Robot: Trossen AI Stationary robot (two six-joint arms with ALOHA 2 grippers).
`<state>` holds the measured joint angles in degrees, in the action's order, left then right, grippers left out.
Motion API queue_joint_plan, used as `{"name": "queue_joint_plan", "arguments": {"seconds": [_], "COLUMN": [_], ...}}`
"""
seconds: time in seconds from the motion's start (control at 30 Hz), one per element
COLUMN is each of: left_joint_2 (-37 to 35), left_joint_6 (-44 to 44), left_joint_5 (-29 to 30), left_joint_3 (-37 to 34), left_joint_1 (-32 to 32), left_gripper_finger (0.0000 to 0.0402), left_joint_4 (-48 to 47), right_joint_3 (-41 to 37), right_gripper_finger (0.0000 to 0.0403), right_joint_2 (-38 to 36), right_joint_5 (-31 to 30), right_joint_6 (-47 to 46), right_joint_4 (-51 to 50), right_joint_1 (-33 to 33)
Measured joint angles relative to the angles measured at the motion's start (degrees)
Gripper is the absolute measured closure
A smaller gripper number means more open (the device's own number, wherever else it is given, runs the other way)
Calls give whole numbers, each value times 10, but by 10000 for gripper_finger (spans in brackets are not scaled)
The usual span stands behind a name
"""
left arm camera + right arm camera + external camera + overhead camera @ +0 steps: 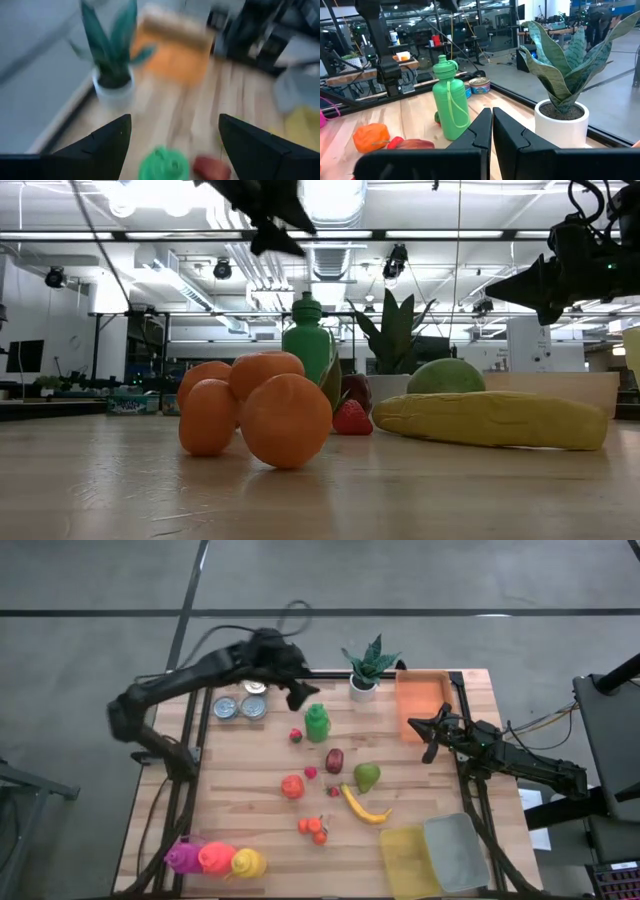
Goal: Pick & Place Food Item
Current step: Put the green water bottle into the orange bin
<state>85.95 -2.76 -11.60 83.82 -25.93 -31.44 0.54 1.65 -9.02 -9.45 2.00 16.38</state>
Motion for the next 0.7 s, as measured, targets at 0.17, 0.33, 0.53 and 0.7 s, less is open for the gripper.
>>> {"name": "queue_joint_plan", "arguments": {"seconds": [0.17,0.33,0.53,0.7], "left_joint_2": [-132,-263,-391,-450], "left_joint_6": [11,29,8,8], "left_joint_5": [-5,-5,0,15], "left_joint_3": [-158,-286,-408,-481], "left_joint_1": [-16,-37,-43,-44], "left_gripper_finger": [97,97,97,97], "left_joint_4": [193,309,373,439], "right_joint_3": [0,0,0,0], "right_gripper_finger": [390,390,390,390], "right_joint_2": [0,0,0,0], "right_joint_5": [0,0,0,0], "right_joint_6": [0,0,0,0], "right_joint_4": [0,0,0,0], "right_joint_1": [0,0,0,0]}}
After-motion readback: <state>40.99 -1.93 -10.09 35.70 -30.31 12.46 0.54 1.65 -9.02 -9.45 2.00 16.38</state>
